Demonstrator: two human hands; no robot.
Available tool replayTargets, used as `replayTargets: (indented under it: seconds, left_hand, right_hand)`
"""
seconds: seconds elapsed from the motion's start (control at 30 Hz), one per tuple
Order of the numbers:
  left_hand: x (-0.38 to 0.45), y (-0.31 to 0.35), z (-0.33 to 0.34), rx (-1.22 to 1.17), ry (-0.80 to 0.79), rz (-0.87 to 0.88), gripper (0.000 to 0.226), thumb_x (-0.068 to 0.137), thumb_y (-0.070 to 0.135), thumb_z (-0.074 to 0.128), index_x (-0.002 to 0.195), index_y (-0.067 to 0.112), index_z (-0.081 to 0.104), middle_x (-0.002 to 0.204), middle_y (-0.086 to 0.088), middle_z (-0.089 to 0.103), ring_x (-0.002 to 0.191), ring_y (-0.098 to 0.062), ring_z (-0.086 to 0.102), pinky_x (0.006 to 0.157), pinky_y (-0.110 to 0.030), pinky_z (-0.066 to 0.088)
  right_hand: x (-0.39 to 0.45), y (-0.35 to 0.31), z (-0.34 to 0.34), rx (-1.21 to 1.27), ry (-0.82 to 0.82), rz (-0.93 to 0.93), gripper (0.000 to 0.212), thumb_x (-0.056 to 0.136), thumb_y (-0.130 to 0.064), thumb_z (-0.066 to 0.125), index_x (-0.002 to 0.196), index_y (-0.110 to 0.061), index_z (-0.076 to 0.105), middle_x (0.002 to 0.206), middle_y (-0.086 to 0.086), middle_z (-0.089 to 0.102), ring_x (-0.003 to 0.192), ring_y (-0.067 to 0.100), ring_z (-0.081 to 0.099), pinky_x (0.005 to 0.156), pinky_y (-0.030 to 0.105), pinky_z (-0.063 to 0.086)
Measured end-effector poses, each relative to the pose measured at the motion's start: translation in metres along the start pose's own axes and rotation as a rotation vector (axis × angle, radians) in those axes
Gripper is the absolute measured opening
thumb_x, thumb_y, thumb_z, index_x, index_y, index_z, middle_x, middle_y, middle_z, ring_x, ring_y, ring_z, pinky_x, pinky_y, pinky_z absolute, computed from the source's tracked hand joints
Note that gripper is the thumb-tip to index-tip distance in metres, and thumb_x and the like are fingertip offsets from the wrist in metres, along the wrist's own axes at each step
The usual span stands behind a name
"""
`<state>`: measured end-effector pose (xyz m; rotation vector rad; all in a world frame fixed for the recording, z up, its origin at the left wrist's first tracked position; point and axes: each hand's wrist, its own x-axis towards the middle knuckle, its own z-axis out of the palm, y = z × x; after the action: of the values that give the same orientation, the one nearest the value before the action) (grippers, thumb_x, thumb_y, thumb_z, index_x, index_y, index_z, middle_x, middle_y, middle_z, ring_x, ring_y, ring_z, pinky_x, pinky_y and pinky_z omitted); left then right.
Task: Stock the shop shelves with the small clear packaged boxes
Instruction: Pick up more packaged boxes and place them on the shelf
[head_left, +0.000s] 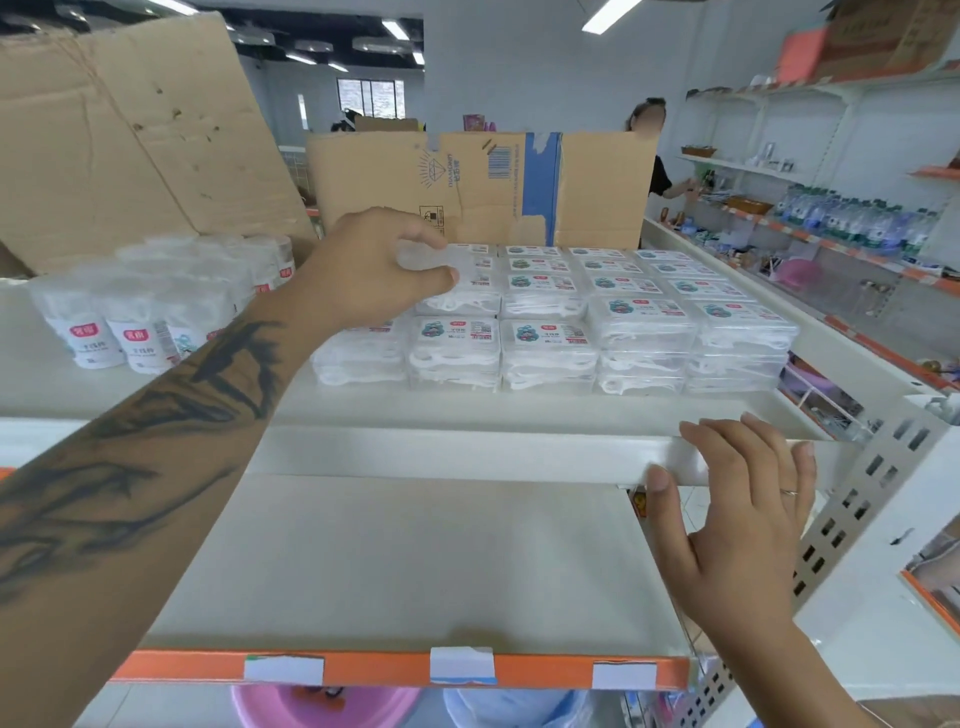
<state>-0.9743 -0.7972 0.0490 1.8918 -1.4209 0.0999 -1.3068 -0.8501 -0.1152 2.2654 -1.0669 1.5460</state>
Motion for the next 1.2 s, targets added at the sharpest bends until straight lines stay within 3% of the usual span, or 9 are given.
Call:
replayTargets:
  seconds: [0.17, 0.3, 0.5, 0.63, 0.73, 0.83, 0.97, 1.07, 1.2]
  left_hand:
    - [-0.046, 0.023, 0.002, -0.084, 0.065, 0.214, 0.043, 0.075, 0.055, 0.075, 0.111, 0.032, 0.076, 0.118, 0.013, 0.069, 0.113, -0.003, 0.061, 0.101, -0.025, 0.046]
    - [-0.09, 0.044, 0.015, -0.112, 0.069, 0.266, 0.039, 0.078, 0.049, 0.076, 0.111, 0.028, 0.075, 0.115, 0.015, 0.07, 0.113, -0.001, 0.061, 0.088, -0.01, 0.041]
    - [-0.138, 0.068, 0.034, -0.138, 0.077, 0.265, 0.041, 0.074, 0.047, 0.08, 0.109, 0.028, 0.075, 0.111, 0.016, 0.068, 0.108, -0.006, 0.064, 0.095, -0.03, 0.05]
    - [-0.154, 0.075, 0.037, -0.189, 0.041, 0.25, 0.047, 0.073, 0.056, 0.081, 0.113, 0.032, 0.073, 0.11, 0.018, 0.069, 0.109, -0.006, 0.064, 0.09, -0.023, 0.048]
    - [-0.158, 0.069, 0.032, -0.392, -0.005, 0.165, 0.051, 0.073, 0.057, 0.079, 0.118, 0.036, 0.069, 0.114, 0.016, 0.072, 0.109, -0.012, 0.066, 0.088, -0.03, 0.049]
    - [-0.157, 0.066, 0.027, -0.716, -0.067, 0.075, 0.045, 0.08, 0.032, 0.083, 0.121, 0.025, 0.066, 0.105, -0.002, 0.077, 0.093, -0.019, 0.071, 0.086, -0.045, 0.054]
    - [-0.155, 0.075, 0.028, -0.897, -0.053, -0.018, 0.034, 0.083, 0.02, 0.075, 0.117, 0.017, 0.07, 0.097, -0.014, 0.077, 0.083, -0.026, 0.068, 0.074, -0.039, 0.057]
    - [-0.154, 0.083, 0.028, -0.975, -0.031, -0.11, 0.035, 0.082, 0.022, 0.074, 0.116, 0.015, 0.072, 0.096, -0.023, 0.074, 0.076, -0.03, 0.063, 0.062, -0.036, 0.056]
    - [-0.153, 0.09, 0.03, -1.033, -0.034, -0.163, 0.036, 0.081, 0.018, 0.083, 0.115, 0.011, 0.073, 0.096, -0.02, 0.075, 0.073, -0.028, 0.063, 0.057, -0.034, 0.054]
  right_hand:
    - [0.007, -0.014, -0.008, 0.006, -0.041, 0.066, 0.038, 0.092, -0.037, 0.06, 0.117, -0.01, 0.067, 0.122, 0.009, 0.065, 0.129, 0.038, 0.052, 0.116, 0.065, 0.022]
    - [0.02, -0.039, -0.014, 0.134, -0.074, 0.004, 0.038, 0.09, -0.037, 0.065, 0.121, -0.016, 0.063, 0.128, 0.004, 0.063, 0.125, 0.028, 0.057, 0.11, 0.066, 0.03]
    - [0.035, -0.07, -0.018, 0.429, -0.162, -0.121, 0.041, 0.095, -0.03, 0.066, 0.134, -0.022, 0.054, 0.135, -0.001, 0.058, 0.129, 0.019, 0.053, 0.106, 0.031, 0.043]
    - [0.033, -0.067, -0.024, 0.509, -0.179, -0.137, 0.027, 0.097, -0.026, 0.062, 0.121, -0.015, 0.067, 0.121, -0.003, 0.066, 0.113, 0.014, 0.063, 0.093, 0.024, 0.05]
    - [0.035, -0.067, -0.035, 0.684, -0.239, 0.054, 0.024, 0.093, -0.02, 0.075, 0.116, -0.016, 0.069, 0.11, -0.011, 0.071, 0.102, 0.01, 0.069, 0.089, 0.022, 0.053]
    - [0.048, -0.078, -0.051, 1.129, -0.354, 0.399, 0.028, 0.084, -0.016, 0.077, 0.11, -0.011, 0.07, 0.099, 0.001, 0.078, 0.089, 0.016, 0.074, 0.081, 0.032, 0.06]
    - [0.06, -0.081, -0.063, 1.34, -0.433, 0.654, 0.039, 0.076, -0.016, 0.075, 0.112, -0.008, 0.066, 0.087, 0.01, 0.078, 0.068, 0.019, 0.072, 0.067, 0.024, 0.057]
    - [0.061, -0.08, -0.066, 1.39, -0.46, 0.66, 0.053, 0.071, -0.011, 0.076, 0.121, -0.014, 0.058, 0.089, 0.014, 0.077, 0.072, 0.024, 0.07, 0.07, 0.03, 0.06]
    - [0.061, -0.078, -0.068, 1.327, -0.47, 0.542, 0.06, 0.073, -0.005, 0.076, 0.125, -0.021, 0.052, 0.101, 0.012, 0.077, 0.076, 0.019, 0.069, 0.072, 0.032, 0.059]
